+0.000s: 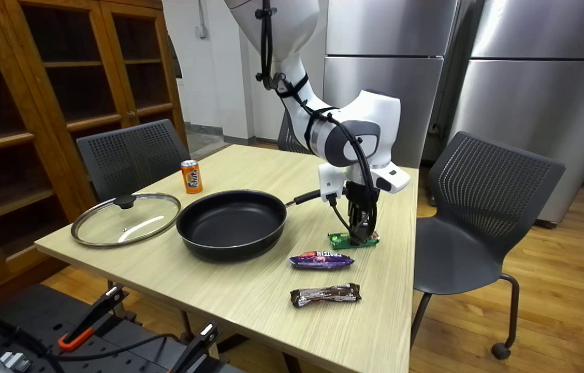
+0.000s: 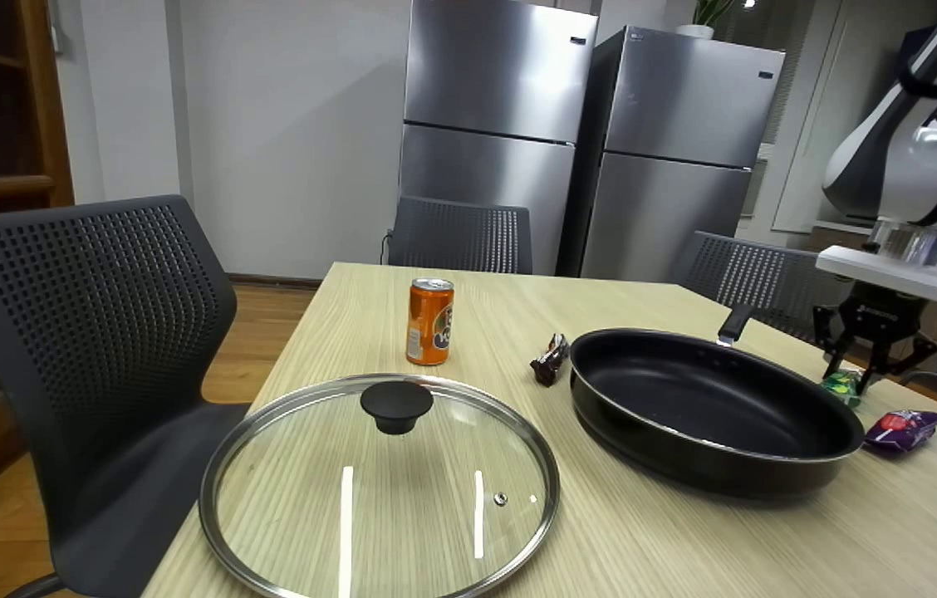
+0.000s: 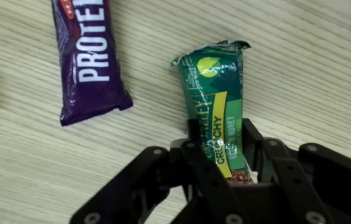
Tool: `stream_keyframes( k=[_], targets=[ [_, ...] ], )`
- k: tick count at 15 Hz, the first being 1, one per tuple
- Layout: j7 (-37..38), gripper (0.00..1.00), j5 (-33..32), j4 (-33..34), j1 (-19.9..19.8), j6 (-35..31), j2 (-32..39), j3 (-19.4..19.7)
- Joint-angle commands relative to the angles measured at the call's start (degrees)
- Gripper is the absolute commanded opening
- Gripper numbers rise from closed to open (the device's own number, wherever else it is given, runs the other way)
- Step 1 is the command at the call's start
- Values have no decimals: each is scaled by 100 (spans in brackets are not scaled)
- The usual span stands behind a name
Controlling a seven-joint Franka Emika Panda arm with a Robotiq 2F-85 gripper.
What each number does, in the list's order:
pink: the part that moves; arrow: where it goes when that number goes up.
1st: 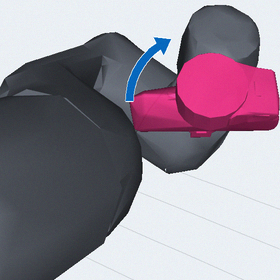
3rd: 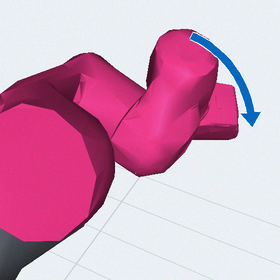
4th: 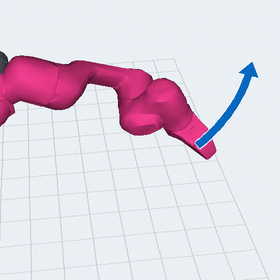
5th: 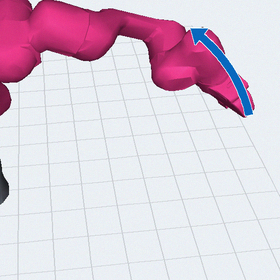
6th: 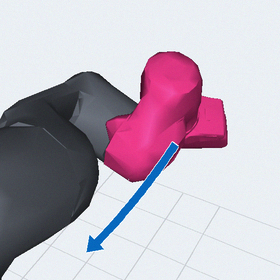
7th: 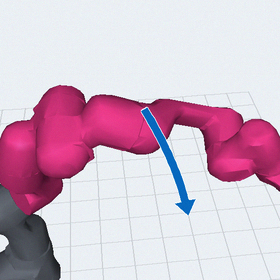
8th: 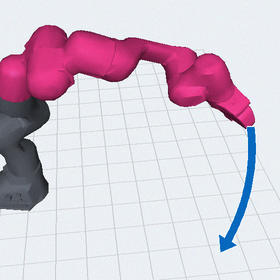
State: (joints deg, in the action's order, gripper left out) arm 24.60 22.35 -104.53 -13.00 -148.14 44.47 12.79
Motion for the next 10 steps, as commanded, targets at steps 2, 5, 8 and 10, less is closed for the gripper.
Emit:
stream_keyframes(
  k=[2, 5, 8, 10],
  targets=[
    [69, 11, -23, 145, -105, 143, 52, -42],
    [46, 11, 0, 41, -117, 153, -47, -61],
    [-71, 11, 116, -184, -180, 134, -302, -168],
    [-122, 11, 166, -341, -191, 95, -475, -212]
  ],
)
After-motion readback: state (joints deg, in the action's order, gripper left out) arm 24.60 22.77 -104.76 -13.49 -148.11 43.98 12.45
